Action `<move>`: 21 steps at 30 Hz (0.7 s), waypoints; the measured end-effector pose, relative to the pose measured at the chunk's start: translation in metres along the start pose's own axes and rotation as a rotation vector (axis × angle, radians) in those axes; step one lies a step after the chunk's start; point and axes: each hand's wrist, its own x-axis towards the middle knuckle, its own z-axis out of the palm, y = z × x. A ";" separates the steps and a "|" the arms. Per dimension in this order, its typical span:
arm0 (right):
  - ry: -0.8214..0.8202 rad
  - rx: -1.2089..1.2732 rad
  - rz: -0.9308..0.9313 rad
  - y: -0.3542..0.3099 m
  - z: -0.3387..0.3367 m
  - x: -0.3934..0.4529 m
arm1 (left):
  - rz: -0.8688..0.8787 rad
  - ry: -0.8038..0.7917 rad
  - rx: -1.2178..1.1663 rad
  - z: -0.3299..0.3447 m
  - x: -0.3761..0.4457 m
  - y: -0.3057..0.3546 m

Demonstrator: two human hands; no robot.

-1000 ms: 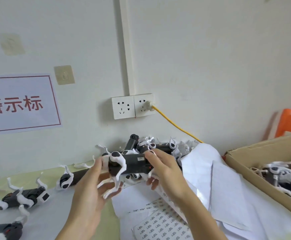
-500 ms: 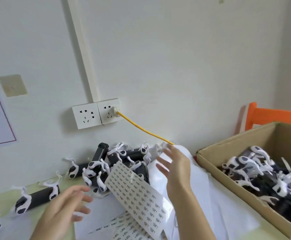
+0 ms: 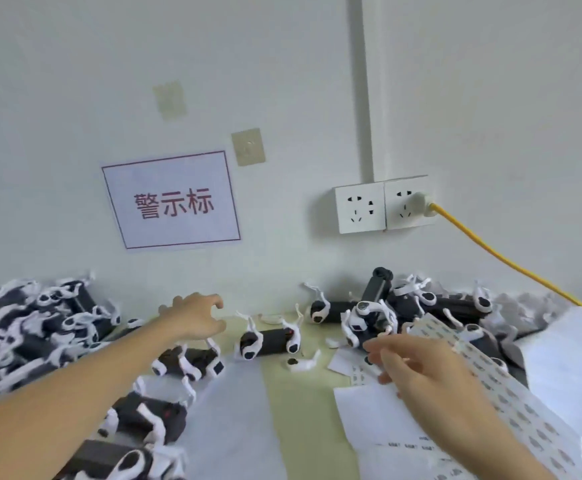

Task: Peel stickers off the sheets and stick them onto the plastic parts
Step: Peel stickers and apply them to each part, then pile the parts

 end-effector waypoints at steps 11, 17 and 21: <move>-0.012 -0.132 0.028 -0.002 0.022 0.004 | 0.232 -0.269 -0.204 0.025 0.027 -0.058; -0.019 -0.128 0.024 0.001 0.026 0.004 | 0.161 -0.161 -0.398 0.017 0.023 -0.058; -0.009 -0.096 0.008 0.004 0.026 0.004 | 0.154 -0.055 -0.558 -0.012 0.007 -0.052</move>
